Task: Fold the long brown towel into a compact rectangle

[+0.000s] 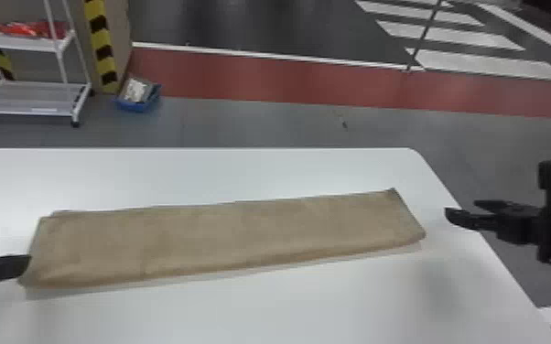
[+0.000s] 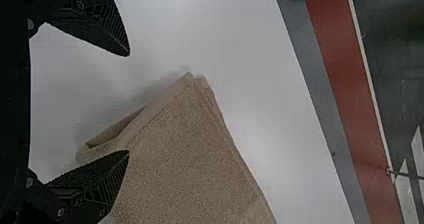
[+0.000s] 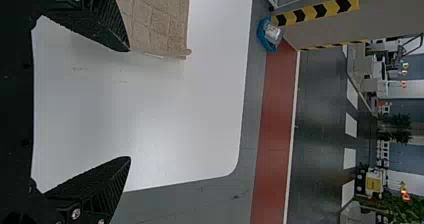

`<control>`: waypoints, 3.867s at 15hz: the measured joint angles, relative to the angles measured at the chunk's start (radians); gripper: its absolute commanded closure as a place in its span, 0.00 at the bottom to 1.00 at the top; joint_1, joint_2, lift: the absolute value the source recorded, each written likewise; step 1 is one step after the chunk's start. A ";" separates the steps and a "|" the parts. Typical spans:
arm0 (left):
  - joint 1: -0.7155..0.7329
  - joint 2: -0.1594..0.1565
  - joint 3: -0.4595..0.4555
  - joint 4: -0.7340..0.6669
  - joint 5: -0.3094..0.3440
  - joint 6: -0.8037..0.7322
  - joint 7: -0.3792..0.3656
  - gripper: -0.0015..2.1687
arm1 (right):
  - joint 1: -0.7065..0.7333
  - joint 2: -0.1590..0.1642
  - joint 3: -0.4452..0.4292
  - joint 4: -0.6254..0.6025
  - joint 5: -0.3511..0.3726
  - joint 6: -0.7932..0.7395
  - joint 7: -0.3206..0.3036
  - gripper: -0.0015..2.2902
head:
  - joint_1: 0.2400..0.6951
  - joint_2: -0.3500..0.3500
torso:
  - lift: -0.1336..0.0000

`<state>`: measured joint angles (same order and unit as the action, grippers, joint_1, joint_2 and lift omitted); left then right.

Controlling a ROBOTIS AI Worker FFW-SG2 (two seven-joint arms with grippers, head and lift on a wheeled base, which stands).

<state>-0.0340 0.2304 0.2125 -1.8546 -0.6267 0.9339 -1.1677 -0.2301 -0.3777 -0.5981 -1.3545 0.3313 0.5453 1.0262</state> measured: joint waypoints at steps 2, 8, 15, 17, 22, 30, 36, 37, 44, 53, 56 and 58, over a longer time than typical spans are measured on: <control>-0.007 -0.008 -0.012 0.000 0.008 0.053 0.007 0.10 | 0.000 -0.001 0.000 0.000 0.000 -0.002 -0.004 0.05 | 1.00 0.18 | 0.07; -0.072 -0.041 -0.068 0.010 0.007 0.219 0.076 0.10 | 0.008 -0.003 0.001 0.002 0.003 -0.008 -0.009 0.05 | 1.00 0.15 | 0.07; -0.147 -0.048 -0.101 0.107 0.003 0.348 0.122 0.11 | 0.009 -0.010 0.000 0.019 0.000 -0.037 -0.011 0.05 | 1.00 0.15 | 0.07; -0.161 -0.048 -0.101 0.132 0.007 0.361 0.122 0.16 | 0.008 -0.010 0.000 0.030 0.001 -0.050 -0.012 0.05 | 1.00 0.15 | 0.07; -0.184 -0.047 -0.098 0.174 0.018 0.361 0.074 0.80 | -0.002 -0.012 0.001 0.053 0.005 -0.060 -0.023 0.05 | 1.00 0.13 | 0.07; -0.166 -0.039 -0.073 0.107 0.024 0.360 -0.043 0.99 | -0.014 -0.020 0.011 0.085 0.007 -0.088 -0.029 0.05 | 1.00 0.11 | 0.07; -0.111 -0.002 -0.011 -0.085 0.023 0.433 -0.183 0.99 | -0.025 -0.018 0.021 0.105 0.010 -0.098 -0.038 0.05 | 1.00 0.12 | 0.07; -0.109 -0.002 -0.011 -0.130 0.022 0.470 -0.202 0.99 | -0.025 -0.015 0.023 0.105 0.010 -0.097 -0.037 0.05 | 1.00 0.12 | 0.07; -0.141 0.029 -0.068 -0.347 0.036 0.635 -0.239 0.99 | -0.013 -0.011 0.016 0.089 0.006 -0.089 -0.034 0.05 | 1.00 0.08 | 0.07; -0.207 -0.078 -0.283 -0.456 0.026 0.636 -0.147 0.99 | 0.018 -0.015 0.005 0.032 0.000 -0.051 -0.019 0.05 | 1.00 0.00 | 0.07; -0.244 -0.159 -0.407 -0.453 0.007 0.636 -0.086 0.99 | 0.037 -0.016 -0.005 0.012 -0.005 -0.043 -0.017 0.05 | 1.00 0.00 | 0.07; -0.270 -0.209 -0.482 -0.444 0.002 0.636 -0.039 0.99 | 0.043 -0.018 -0.015 0.009 -0.007 -0.043 -0.016 0.05 | 0.97 0.00 | 0.07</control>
<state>-0.3038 0.0214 -0.2698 -2.2984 -0.6246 1.5701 -1.2062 -0.1869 -0.3953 -0.6127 -1.3451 0.3244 0.5027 1.0102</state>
